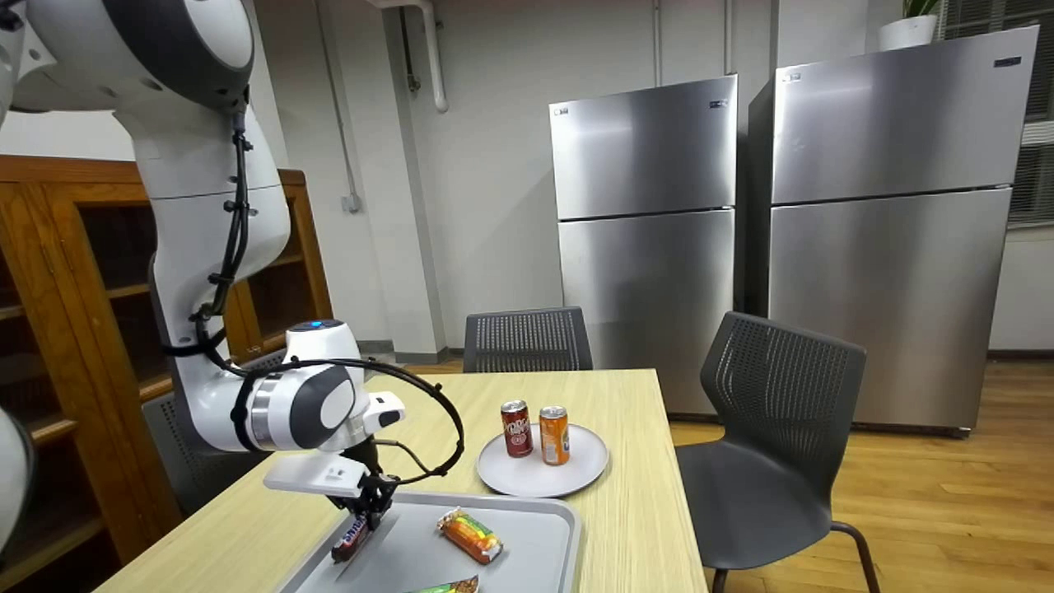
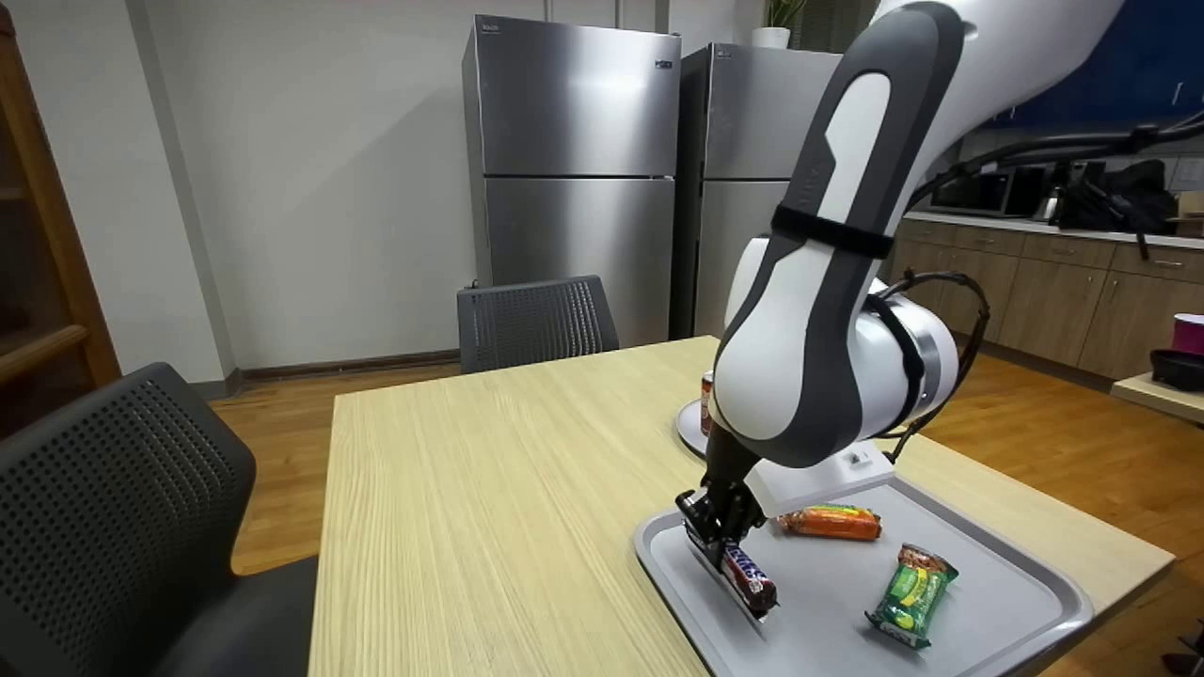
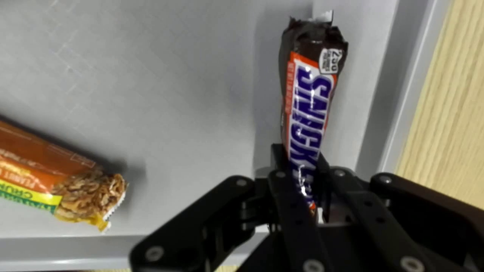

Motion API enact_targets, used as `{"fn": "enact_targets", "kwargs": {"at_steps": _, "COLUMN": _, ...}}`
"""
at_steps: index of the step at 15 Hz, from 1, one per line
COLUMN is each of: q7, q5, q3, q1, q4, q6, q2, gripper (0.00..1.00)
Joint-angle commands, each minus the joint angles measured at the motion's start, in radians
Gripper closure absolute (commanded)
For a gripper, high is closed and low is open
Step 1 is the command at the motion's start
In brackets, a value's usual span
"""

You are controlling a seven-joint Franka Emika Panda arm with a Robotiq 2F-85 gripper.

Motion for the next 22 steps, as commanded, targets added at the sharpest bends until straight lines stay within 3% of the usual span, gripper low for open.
{"fn": "enact_targets", "kwargs": {"at_steps": 1, "q7": 0.027, "q5": -0.032, "q3": -0.026, "q1": 0.065, "q4": -0.03, "q6": -0.048, "q2": -0.085, "gripper": 0.96}}
{"fn": "enact_targets", "kwargs": {"at_steps": 8, "q7": 0.03, "q5": -0.067, "q3": -0.003, "q1": 0.131, "q4": -0.007, "q6": -0.068, "q2": -0.117, "gripper": 0.96}}
{"fn": "enact_targets", "kwargs": {"at_steps": 18, "q7": -0.002, "q5": -0.062, "q3": 0.119, "q1": 0.088, "q4": 0.105, "q6": -0.059, "q2": -0.026, "gripper": 0.96}}
{"fn": "enact_targets", "kwargs": {"at_steps": 22, "q7": -0.002, "q5": -0.066, "q3": 0.129, "q1": 0.1, "q4": 0.168, "q6": -0.098, "q2": 0.032, "gripper": 0.96}}
